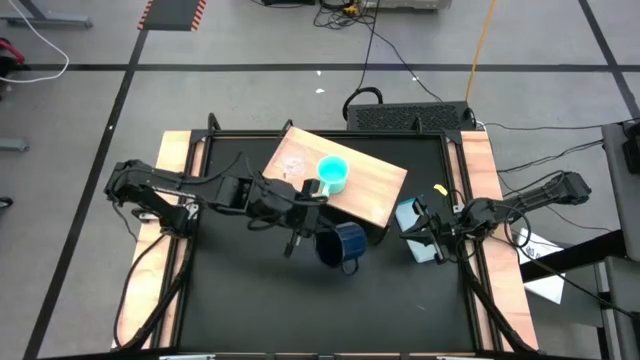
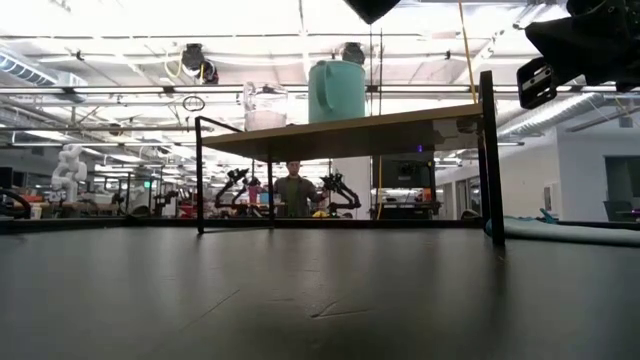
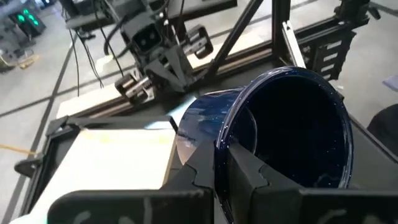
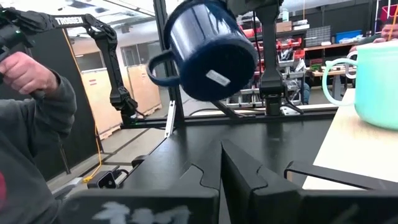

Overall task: Stack small to large cups/mugs on shelf
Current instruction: Put the dark blue mug on the shelf

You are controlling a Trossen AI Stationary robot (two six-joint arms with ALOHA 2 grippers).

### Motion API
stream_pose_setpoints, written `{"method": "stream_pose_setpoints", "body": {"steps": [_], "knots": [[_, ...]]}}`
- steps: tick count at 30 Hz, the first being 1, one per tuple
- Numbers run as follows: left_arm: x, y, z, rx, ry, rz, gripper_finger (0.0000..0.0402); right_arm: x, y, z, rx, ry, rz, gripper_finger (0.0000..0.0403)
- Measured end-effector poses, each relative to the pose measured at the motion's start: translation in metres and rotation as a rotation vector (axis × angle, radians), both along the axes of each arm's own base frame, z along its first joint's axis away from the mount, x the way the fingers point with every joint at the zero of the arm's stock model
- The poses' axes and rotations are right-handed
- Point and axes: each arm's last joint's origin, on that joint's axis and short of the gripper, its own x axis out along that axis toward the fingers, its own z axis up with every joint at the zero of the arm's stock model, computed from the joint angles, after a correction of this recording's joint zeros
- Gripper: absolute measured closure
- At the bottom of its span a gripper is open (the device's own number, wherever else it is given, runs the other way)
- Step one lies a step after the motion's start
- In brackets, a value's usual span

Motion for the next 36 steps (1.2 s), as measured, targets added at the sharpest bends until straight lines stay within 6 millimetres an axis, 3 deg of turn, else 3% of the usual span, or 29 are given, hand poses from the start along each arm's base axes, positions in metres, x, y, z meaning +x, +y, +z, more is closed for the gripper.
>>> {"method": "stream_pose_setpoints", "body": {"steps": [5, 14, 22, 36], "knots": [[-0.002, 0.001, 0.000, 0.035, 0.006, 0.015, 0.0385, 0.000, 0.000, 0.000, 0.017, 0.005, 0.002, 0.0403], [-0.034, -0.011, 0.024, 0.083, -0.060, 0.008, 0.0385, 0.000, 0.000, 0.000, 0.043, 0.009, 0.005, 0.0403], [-0.056, -0.007, 0.041, 0.093, -0.107, 0.043, 0.0385, 0.000, 0.000, 0.002, 0.048, -0.008, 0.005, 0.0403], [-0.050, 0.016, 0.034, 0.029, -0.043, 0.101, 0.0385, 0.000, 0.000, 0.004, 0.047, -0.026, 0.005, 0.0403]]}}
